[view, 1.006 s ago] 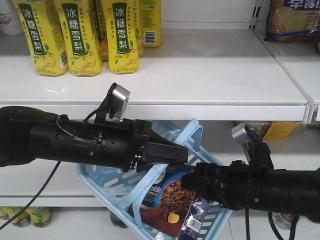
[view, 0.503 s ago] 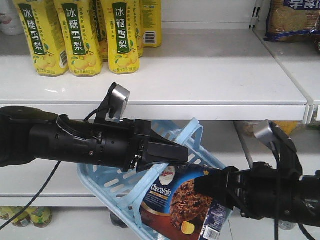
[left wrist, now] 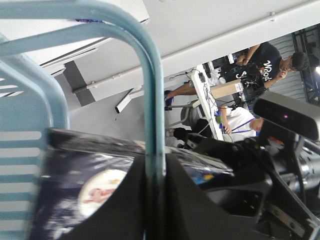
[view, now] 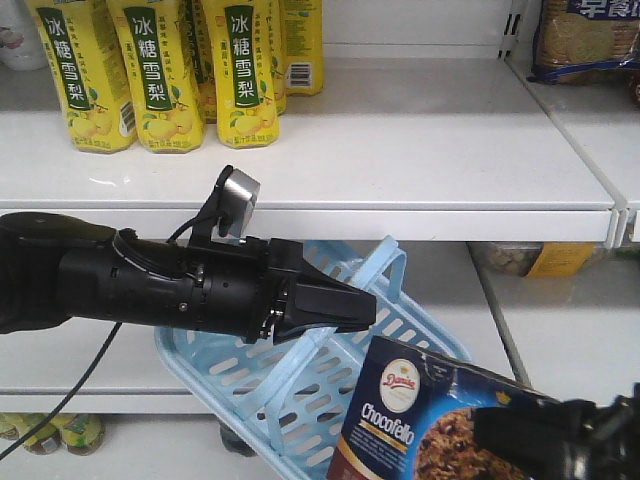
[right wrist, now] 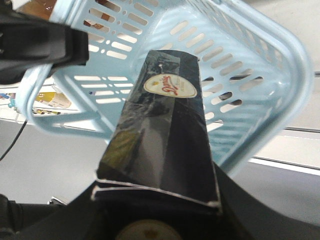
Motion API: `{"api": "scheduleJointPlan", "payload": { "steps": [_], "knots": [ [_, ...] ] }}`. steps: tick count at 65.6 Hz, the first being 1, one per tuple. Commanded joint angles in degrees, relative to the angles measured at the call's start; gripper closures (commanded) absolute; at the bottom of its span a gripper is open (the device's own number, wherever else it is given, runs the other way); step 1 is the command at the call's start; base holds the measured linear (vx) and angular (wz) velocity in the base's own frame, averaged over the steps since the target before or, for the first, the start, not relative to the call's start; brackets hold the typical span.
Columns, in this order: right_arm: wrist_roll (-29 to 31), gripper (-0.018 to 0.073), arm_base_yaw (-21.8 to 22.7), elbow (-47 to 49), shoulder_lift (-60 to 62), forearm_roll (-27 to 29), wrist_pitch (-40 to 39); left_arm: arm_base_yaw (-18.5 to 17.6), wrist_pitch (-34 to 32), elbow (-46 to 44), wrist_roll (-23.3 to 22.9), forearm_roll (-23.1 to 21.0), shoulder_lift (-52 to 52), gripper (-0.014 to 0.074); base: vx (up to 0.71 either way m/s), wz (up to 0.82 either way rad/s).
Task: Left arm holds basket, right arm returns cookies
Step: 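Lift the cookie box out of the basket with the right gripper, then place the cookie box upright on the upper shelf with the right gripper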
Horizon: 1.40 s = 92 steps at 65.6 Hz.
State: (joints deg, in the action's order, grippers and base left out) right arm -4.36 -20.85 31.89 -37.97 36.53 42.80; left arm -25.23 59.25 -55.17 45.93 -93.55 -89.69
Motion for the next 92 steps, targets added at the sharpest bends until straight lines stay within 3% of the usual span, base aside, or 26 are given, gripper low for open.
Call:
{"api": "scheduleJointPlan", "payload": {
  "steps": [1, 19, 32, 41, 56, 68, 92],
  "knots": [
    [-3.73, 0.0562, 0.23, 1.39, 5.35, -1.30, -0.67, 0.18, 1.30, -2.19, 0.84, -7.98, 2.59, 0.0599, 0.00, 0.00],
    [-6.20, 0.0562, 0.23, 7.01, 16.34, -8.03, 2.85, 0.18, 1.30, -2.19, 0.84, -7.98, 2.59, 0.0599, 0.00, 0.00],
    [-6.25, 0.0562, 0.23, 15.12, 17.26, -18.21, 2.04, 0.18, 1.30, -2.19, 0.84, -7.98, 2.59, 0.0599, 0.00, 0.00],
    [-6.31, 0.0562, 0.23, 18.51, 15.58, -25.56, -3.75, 0.18, 1.30, -2.19, 0.84, -7.98, 2.59, 0.0599, 0.00, 0.00],
    [-7.46, 0.0562, 0.23, 18.91, 7.21, -35.44, -18.21, 0.18, 1.30, -2.19, 0.84, -7.98, 2.59, 0.0599, 0.00, 0.00],
    [-9.34, 0.0559, 0.23, 19.27, -3.38, -47.85, -29.00, 0.18, 1.30, -2.19, 0.84, -7.98, 2.59, 0.0599, 0.00, 0.00],
    [-19.51, 0.0552, 0.42, 31.72, -22.54, -62.31, -28.23, 0.18, 1.30, -2.19, 0.84, -7.98, 2.59, 0.0599, 0.00, 0.00]
  ]
}}
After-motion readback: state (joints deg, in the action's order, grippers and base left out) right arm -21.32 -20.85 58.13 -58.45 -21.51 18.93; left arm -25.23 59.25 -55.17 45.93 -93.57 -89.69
